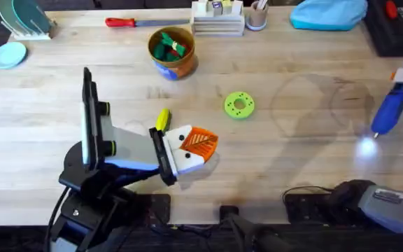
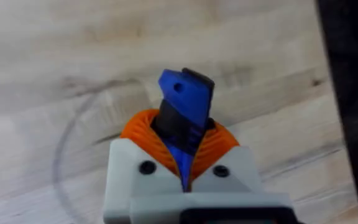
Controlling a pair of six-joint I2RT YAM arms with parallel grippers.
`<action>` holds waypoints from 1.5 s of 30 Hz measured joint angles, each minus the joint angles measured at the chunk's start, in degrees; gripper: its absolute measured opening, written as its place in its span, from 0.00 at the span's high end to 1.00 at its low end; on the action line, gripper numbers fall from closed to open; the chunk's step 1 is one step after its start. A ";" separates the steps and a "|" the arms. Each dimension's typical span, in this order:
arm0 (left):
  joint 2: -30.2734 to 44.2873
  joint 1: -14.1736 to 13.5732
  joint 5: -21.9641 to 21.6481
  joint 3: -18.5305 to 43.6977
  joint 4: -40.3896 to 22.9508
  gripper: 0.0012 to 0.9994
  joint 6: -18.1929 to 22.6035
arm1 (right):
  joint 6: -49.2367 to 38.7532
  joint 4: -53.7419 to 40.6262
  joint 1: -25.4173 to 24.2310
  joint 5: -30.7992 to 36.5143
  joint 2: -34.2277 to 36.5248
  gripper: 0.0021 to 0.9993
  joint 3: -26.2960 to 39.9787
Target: Pick up the gripper from the table and insert it into the empty holder that is missing its gripper. Then pick up a screw, insert it into the mounting hole, and use the screwdriver to tighten it. Finally, clean up the table by picking up the vegetable and placing it into the bucket.
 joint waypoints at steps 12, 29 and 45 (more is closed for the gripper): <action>-0.01 -0.02 0.01 0.00 0.00 0.99 0.00 | 7.23 -0.66 11.46 -0.03 -16.04 0.99 0.73; -0.01 -0.01 0.01 0.00 0.00 0.99 0.00 | 22.83 5.20 33.23 -0.08 -39.24 0.99 -2.13; -0.01 0.00 0.01 0.00 0.00 0.99 0.00 | 30.12 30.62 70.11 -5.92 -42.79 0.99 -15.11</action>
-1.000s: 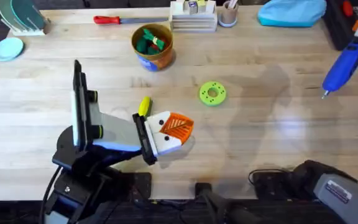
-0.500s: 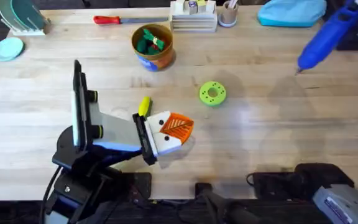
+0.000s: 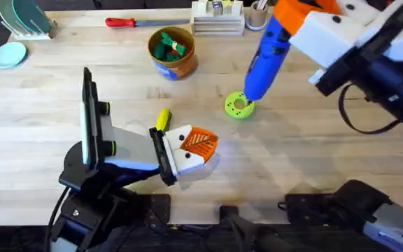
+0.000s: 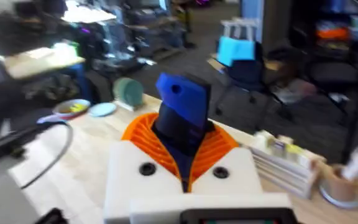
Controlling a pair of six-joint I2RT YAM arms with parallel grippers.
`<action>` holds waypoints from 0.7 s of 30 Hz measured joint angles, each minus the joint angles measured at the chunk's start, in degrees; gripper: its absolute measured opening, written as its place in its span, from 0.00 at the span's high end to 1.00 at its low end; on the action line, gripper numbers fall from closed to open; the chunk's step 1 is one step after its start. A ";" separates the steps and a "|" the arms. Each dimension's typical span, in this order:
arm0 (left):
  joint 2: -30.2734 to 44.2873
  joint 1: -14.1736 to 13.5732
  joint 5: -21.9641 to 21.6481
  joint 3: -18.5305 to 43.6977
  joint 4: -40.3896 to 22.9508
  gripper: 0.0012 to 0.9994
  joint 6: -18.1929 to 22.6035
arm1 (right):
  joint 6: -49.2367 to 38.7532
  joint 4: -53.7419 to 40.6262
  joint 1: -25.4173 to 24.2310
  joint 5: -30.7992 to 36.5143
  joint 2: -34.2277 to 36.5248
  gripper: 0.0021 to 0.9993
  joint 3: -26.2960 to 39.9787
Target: Pick up the gripper from the table and insert it into the empty holder that is missing its gripper. Then pick up a screw, insert it into the mounting hole, and use the screwdriver to tighten it. Finally, clean up the table by picking up the vegetable and placing it into the bucket.
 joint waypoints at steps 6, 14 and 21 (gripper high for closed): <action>0.00 0.00 0.00 0.00 0.00 0.99 -0.02 | -0.54 7.07 8.16 -0.30 1.41 0.99 0.00; 0.00 -0.02 0.00 0.00 0.00 0.99 0.00 | -0.86 17.42 14.52 -0.35 8.62 0.99 0.00; 0.00 0.00 0.00 0.00 0.00 0.99 0.00 | -1.13 23.61 17.88 -3.42 13.12 0.99 0.00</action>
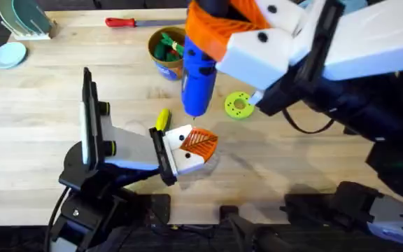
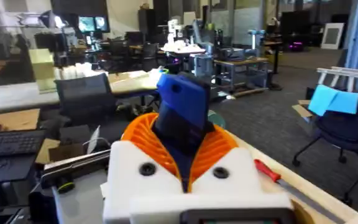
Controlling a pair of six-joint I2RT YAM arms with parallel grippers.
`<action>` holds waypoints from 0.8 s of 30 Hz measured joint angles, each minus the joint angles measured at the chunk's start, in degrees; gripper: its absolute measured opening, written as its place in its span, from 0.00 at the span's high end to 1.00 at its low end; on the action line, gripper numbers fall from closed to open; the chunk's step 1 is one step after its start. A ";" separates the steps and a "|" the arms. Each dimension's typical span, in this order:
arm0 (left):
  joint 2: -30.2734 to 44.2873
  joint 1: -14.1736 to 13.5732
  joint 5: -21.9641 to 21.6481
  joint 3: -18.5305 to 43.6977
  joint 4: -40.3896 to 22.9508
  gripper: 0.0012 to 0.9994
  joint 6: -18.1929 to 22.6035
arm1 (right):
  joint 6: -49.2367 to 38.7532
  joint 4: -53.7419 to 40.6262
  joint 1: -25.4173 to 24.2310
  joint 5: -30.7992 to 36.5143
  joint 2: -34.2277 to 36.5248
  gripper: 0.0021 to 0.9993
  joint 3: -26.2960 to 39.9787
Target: Pick up the gripper from the table and insert it into the empty holder that is missing its gripper. Then pick up a screw, insert it into the mounting hole, and use the screwdriver to tighten it. Finally, clean up the table by picking up the vegetable and placing it into the bucket.
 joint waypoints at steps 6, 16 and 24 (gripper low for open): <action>0.00 0.00 0.00 0.00 0.00 0.99 0.00 | 0.04 1.59 2.49 -0.83 1.63 0.99 0.00; 0.00 0.00 0.00 0.00 0.00 0.99 0.00 | 0.03 1.74 6.21 -1.40 5.48 0.99 0.00; 0.00 0.00 0.00 0.00 0.00 0.99 0.00 | -2.53 1.81 6.21 -1.40 5.64 0.99 0.00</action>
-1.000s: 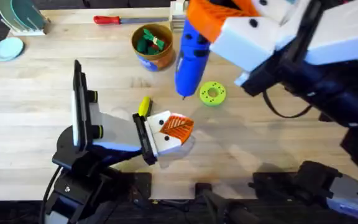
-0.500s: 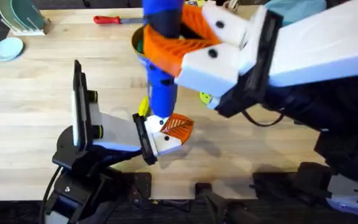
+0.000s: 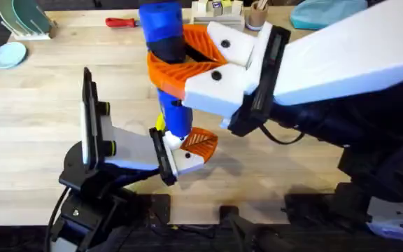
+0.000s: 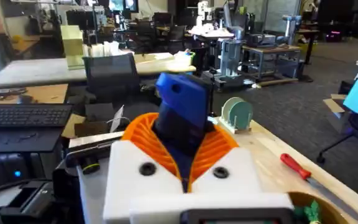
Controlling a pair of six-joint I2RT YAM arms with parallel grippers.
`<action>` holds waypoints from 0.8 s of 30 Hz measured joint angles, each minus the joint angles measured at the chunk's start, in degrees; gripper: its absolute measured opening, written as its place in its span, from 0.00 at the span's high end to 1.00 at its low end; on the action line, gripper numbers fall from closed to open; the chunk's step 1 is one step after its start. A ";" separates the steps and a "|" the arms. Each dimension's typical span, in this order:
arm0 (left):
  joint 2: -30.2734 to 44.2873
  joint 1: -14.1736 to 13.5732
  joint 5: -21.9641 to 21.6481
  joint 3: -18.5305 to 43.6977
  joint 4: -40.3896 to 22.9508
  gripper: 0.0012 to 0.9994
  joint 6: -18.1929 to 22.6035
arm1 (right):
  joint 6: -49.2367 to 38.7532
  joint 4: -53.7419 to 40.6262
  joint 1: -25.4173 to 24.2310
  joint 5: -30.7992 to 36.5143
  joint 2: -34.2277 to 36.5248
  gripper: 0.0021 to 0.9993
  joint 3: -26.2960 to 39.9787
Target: Pick up the gripper from the table and insert it into the empty holder that is missing its gripper. Then pick up a screw, insert it into the mounting hole, and use the screwdriver to tighten it. Finally, clean up the table by picking up the vegetable and placing it into the bucket.
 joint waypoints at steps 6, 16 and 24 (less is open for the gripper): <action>0.00 0.00 0.00 0.00 0.00 0.99 0.00 | -0.93 0.04 0.00 0.00 0.00 0.99 0.00; 0.01 0.00 0.00 0.00 0.00 0.99 -0.01 | -0.66 0.28 0.20 0.00 1.63 0.99 0.00; 0.00 -0.02 0.07 0.00 -0.02 0.99 -0.04 | -0.61 0.38 0.22 0.02 2.05 0.99 0.00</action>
